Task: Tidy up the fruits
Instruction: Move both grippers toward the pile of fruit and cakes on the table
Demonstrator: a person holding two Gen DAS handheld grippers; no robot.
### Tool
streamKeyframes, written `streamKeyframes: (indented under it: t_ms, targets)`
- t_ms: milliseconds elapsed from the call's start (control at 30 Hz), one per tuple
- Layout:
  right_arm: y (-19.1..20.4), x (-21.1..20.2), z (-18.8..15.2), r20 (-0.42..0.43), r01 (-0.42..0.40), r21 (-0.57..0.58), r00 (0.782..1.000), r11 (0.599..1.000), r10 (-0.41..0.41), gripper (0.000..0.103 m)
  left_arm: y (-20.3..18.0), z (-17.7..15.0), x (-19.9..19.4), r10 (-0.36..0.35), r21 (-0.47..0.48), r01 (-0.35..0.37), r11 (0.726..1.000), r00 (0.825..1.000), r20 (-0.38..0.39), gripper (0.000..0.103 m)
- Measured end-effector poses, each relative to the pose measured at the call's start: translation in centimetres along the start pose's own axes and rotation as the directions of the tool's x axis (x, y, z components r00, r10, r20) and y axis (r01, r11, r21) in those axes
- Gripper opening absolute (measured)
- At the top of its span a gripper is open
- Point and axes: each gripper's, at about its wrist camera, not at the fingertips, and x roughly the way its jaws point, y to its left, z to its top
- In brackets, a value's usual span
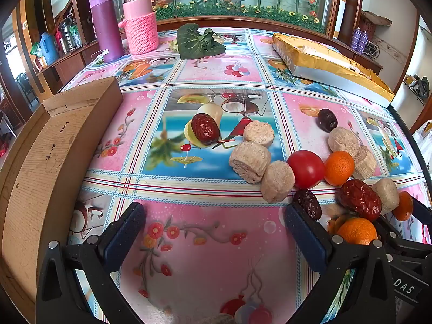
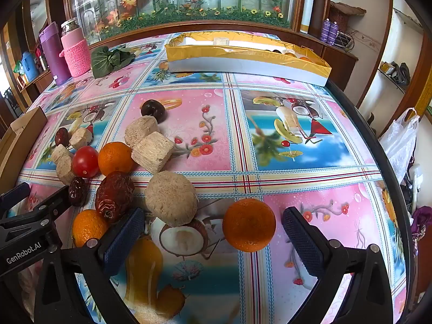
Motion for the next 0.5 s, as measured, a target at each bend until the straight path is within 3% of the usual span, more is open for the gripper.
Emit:
streamKeyframes:
  t_ms: [333, 500]
  targets:
    - [-0.16, -0.12, -0.11, -0.002, -0.001, 0.013, 1.0, 1.0, 0.001, 0.102, -0.03, 0.02, 0.02, 0.0, 0.003, 0.0, 1.0, 1.0, -0.006, 0.103]
    - [0.03, -0.09, 0.08, -0.039, 0.037, 0.064, 0.999, 0.997, -0.034, 0.102, 0.17, -0.42, -0.27, -0.028, 0.051, 0.029, 0.998, 0.999, -0.029, 0.103]
